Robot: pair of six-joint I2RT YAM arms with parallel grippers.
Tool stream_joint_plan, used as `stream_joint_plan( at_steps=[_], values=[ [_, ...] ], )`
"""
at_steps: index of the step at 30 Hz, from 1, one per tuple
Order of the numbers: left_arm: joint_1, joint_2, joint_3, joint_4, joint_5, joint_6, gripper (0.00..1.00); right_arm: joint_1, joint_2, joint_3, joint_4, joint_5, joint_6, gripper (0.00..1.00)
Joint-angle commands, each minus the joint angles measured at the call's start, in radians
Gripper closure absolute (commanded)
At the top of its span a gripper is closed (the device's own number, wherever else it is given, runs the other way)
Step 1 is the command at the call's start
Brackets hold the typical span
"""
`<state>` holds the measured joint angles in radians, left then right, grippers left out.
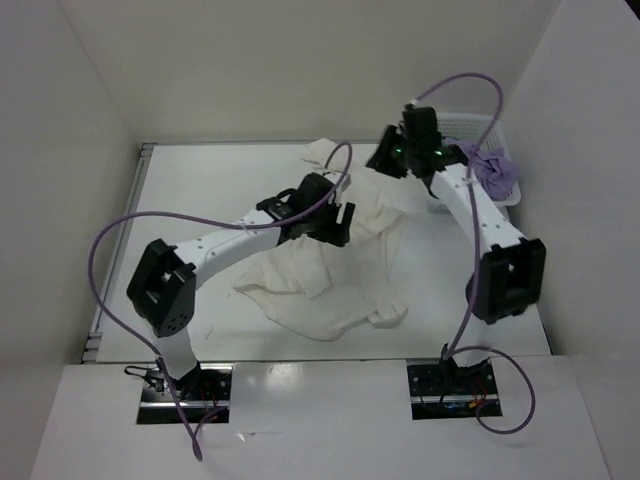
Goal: Fold and stack the t-shirts
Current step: Move the tshirt to the center of the board, then flatten out the tshirt
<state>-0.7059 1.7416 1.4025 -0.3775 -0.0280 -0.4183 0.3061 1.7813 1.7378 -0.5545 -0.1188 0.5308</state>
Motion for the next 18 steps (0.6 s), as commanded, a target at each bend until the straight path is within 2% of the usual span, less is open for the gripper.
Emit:
stream_joint_plan(
  at_steps=[1, 4, 5, 7, 10, 11, 14, 16, 18],
  values=[
    [-0.041, 0.132, 0.117, 0.049, -0.084, 0.096, 0.17, -0.156, -0.278, -0.263, 0.079, 0.084, 0.089, 0.67],
    [-0.050, 0.211, 0.203, 0.080, -0.104, 0.128, 0.13, -0.167, -0.426, -0.420, 0.070, 0.084, 0.130, 0.82],
    [-0.050, 0.270, 0.237, 0.080, -0.116, 0.148, 0.11, -0.167, -0.460, -0.531, 0.070, 0.071, 0.158, 0.85],
    [-0.062, 0.340, 0.317, 0.057, -0.127, 0.171, 0.08, -0.167, -0.543, -0.637, 0.058, 0.045, 0.190, 0.87],
    [-0.084, 0.461, 0.453, 0.046, -0.173, 0.231, 0.03, -0.167, -0.623, -0.873, 0.057, -0.014, 0.239, 0.72],
    [-0.099, 0.517, 0.489, 0.032, -0.182, 0.245, 0.01, -0.167, -0.638, -0.912, 0.048, -0.033, 0.250, 0.59],
    [-0.109, 0.602, 0.608, 0.011, -0.182, 0.263, 0.00, -0.131, -0.700, -1.015, 0.035, -0.056, 0.293, 0.44],
    [-0.109, 0.654, 0.674, 0.002, -0.182, 0.263, 0.00, -0.098, -0.724, -1.037, 0.025, -0.035, 0.330, 0.39],
    [-0.109, 0.691, 0.719, -0.007, -0.171, 0.276, 0.08, -0.056, -0.734, -1.037, 0.015, -0.024, 0.350, 0.36]
  ],
)
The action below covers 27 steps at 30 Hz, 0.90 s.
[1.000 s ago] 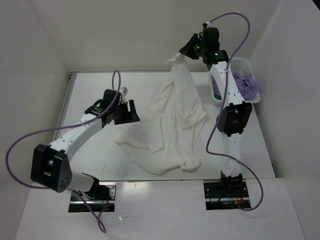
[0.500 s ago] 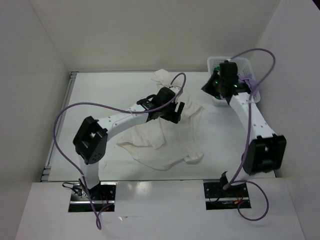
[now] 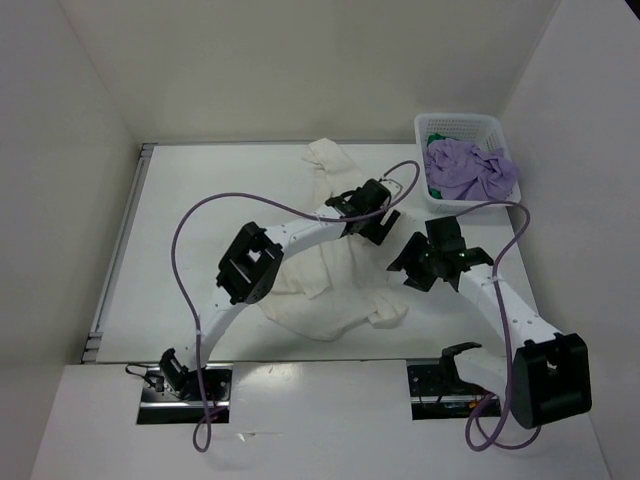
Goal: Fold and stack the t-shirts
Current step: Flatten out the tshirt
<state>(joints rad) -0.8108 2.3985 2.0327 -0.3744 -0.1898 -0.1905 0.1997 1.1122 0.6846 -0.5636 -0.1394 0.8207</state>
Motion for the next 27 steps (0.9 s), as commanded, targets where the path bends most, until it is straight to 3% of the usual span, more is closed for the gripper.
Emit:
stream_joint_plan(
  at_steps=[1, 2, 3, 6, 10, 15, 23, 27],
  values=[
    [-0.004, 0.069, 0.112, -0.021, -0.001, 0.048, 0.14, 0.061, -0.052, 0.006, 0.024, -0.003, 0.075, 0.36],
    [-0.004, 0.083, 0.156, -0.021, 0.000, 0.048, 0.21, 0.072, -0.052, -0.005, 0.024, -0.003, 0.086, 0.36],
    [-0.004, 0.106, 0.175, -0.030, 0.000, 0.048, 0.39, 0.093, -0.052, -0.034, 0.024, -0.017, 0.107, 0.36],
    [-0.004, 0.107, 0.215, -0.031, -0.032, 0.048, 0.69, 0.118, -0.052, -0.100, 0.059, -0.049, 0.153, 0.36],
    [0.064, -0.007, 0.109, 0.046, -0.062, 0.048, 0.93, 0.129, -0.043, -0.122, 0.068, -0.049, 0.166, 0.36],
    [0.186, -0.093, 0.043, 0.031, -0.052, 0.025, 1.00, 0.138, 0.012, -0.142, 0.105, -0.058, 0.175, 0.36],
    [0.442, -0.479, -0.354, 0.088, 0.052, -0.039, 1.00, 0.204, 0.109, -0.117, 0.110, -0.022, 0.155, 0.36],
    [0.501, -0.620, -0.407, 0.052, 0.088, -0.049, 1.00, 0.234, 0.193, -0.091, 0.100, -0.012, 0.143, 0.26]
  ],
)
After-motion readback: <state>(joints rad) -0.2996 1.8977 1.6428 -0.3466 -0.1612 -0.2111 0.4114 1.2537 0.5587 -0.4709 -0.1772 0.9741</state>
